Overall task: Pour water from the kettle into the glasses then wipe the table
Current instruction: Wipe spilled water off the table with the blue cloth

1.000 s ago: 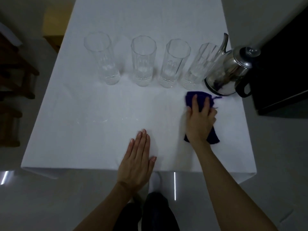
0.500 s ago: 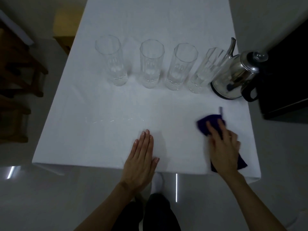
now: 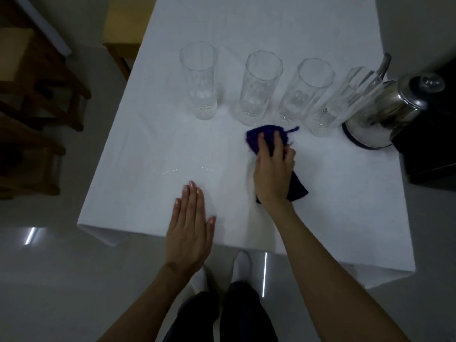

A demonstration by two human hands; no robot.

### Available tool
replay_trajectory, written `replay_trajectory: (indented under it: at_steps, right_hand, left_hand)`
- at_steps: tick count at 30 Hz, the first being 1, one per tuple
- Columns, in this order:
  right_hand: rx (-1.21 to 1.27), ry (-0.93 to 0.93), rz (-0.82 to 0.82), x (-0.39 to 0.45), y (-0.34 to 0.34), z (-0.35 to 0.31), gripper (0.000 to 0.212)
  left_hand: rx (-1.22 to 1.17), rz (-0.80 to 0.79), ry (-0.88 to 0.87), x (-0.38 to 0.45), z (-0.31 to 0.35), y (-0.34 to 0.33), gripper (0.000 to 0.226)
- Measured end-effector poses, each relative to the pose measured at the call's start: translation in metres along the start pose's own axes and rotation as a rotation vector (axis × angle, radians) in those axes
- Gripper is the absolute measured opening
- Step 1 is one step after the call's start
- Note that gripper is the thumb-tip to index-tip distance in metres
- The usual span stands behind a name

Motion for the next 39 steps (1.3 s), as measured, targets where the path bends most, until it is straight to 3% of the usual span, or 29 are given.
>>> replay_trajectory:
  at_steps: [6,8,13,17,20,22,26,28,31,36,39]
  right_hand:
    - [-0.009,0.554,-0.118,-0.048,-0.017,-0.076,0.045]
    - [-0.055,0.611,-0.150,-0.074,-0.021,-0.072,0.048]
    - [-0.133,0.472,-0.067,-0.098,0.016,0.012,0.049]
    - [-0.126,0.053,0.052,-0.063,0.036,0.078,0.045]
    - [-0.050,-0.145,0.084,-0.027,0.027,0.063,0.045]
    - [-0.021,-0.139,0.053,-0.012,0.015,0.031,0.047]
    - [-0.074,0.255,-0.027,-0.032,-0.004,-0.043,0.049]
    - [-0.072,0.420,-0.093,-0.063,-0.010,-0.048,0.049]
    - [-0.078,0.521,-0.127,-0.100,-0.004,-0.016,0.048]
    - [-0.161,0.366,-0.076,-0.113,0.039,0.088,0.051]
    - [-0.124,-0.071,0.054,-0.095,0.064,0.160,0.047]
  left_hand:
    - [0.008,0.003,-0.007,0.000,-0.001,0.000,0.060]
    - [0.008,0.006,-0.011,0.000,-0.001,0.001,0.059]
    - [-0.004,0.009,-0.013,0.001,-0.001,0.002,0.059]
    - [-0.002,0.008,-0.008,0.000,-0.001,0.000,0.060]
    - [-0.001,0.007,-0.005,0.000,-0.001,0.000,0.060]
    - [0.003,0.008,-0.004,0.001,0.000,0.000,0.060]
    - [0.020,0.008,-0.011,0.000,0.001,-0.001,0.060]
    - [0.032,0.003,-0.006,0.000,-0.001,-0.001,0.060]
    - [0.041,0.005,-0.012,0.000,0.000,-0.001,0.060]
    - [0.009,0.000,-0.015,0.000,-0.001,0.000,0.060]
    - [-0.011,-0.003,-0.010,0.000,-0.002,-0.001,0.060]
Point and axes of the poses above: each hand's wrist, its own x-axis towards the middle knuckle, its own y-axis out of the back of the hand, z = x × y, the point moved 10 cm from there along x, towards the middle knuckle, and after that the axes turned 10 degrees about -z, right-handed, at the moved point
